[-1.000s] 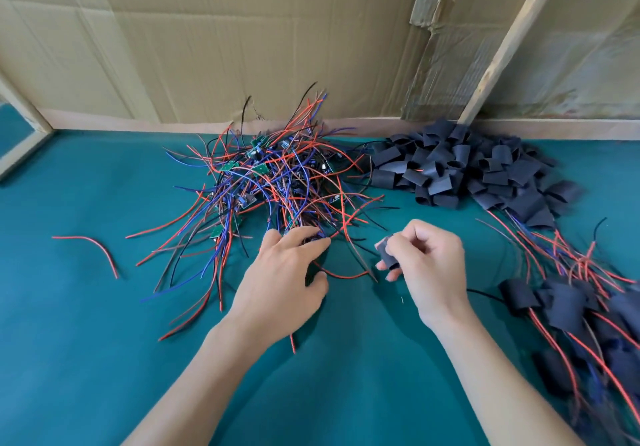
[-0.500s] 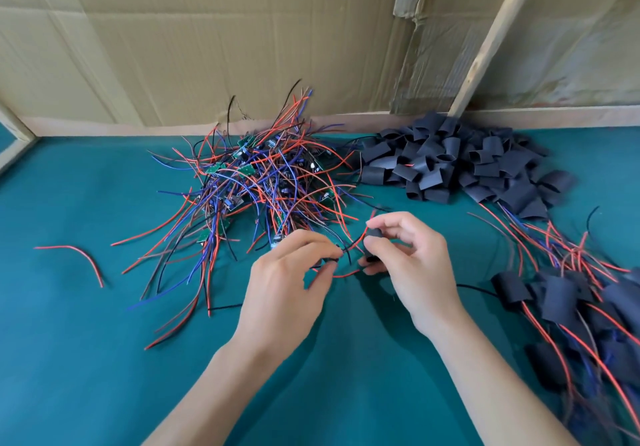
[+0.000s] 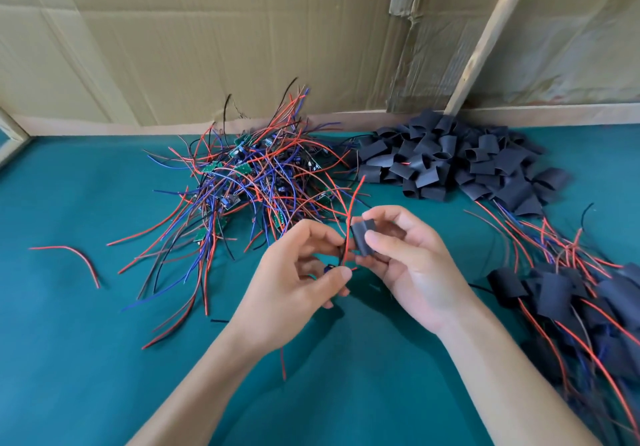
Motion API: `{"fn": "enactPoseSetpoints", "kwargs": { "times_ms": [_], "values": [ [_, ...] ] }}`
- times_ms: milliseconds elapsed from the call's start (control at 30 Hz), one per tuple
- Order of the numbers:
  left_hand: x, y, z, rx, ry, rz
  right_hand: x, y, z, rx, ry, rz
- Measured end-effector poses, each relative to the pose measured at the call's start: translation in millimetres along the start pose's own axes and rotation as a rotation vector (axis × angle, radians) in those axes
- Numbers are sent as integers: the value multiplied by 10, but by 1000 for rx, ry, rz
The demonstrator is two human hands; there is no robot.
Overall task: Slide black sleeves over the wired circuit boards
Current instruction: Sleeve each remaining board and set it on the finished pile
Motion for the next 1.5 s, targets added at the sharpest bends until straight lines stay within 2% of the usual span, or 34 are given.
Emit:
{"fn": "enactPoseSetpoints", "kwargs": {
  "times_ms": [100, 267, 400, 500, 800, 933, 1500],
  "values": [
    [6, 23, 28, 76, 14, -19, 16, 23, 57, 55, -43, -1],
    [-18, 77, -44, 238, 73, -35, 43, 266, 268, 240, -217, 150],
    [-20, 83, -59, 264, 36, -57, 7, 477, 512, 208, -381, 248],
    [-31, 88, -70, 248, 26, -53, -15, 501, 574, 245, -444, 285],
    [-24, 122, -44, 200, -13, -26, -5, 407, 414, 304, -435, 308],
    [-30, 135, -61, 222, -7, -29, 0, 364, 358, 308, -411, 293],
    [-42, 119, -79, 372, -2, -89, 3, 313, 424, 326, -501, 263]
  ]
}}
Point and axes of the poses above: each hand's wrist, its own x-axis towards the middle knuckle, its own z-axis out of the back of the hand, y = z × x, the point moved 4 cm from there along x, towards the middle knuckle, and after that the axes turned 15 degrees about x, right-handed, at the moved point
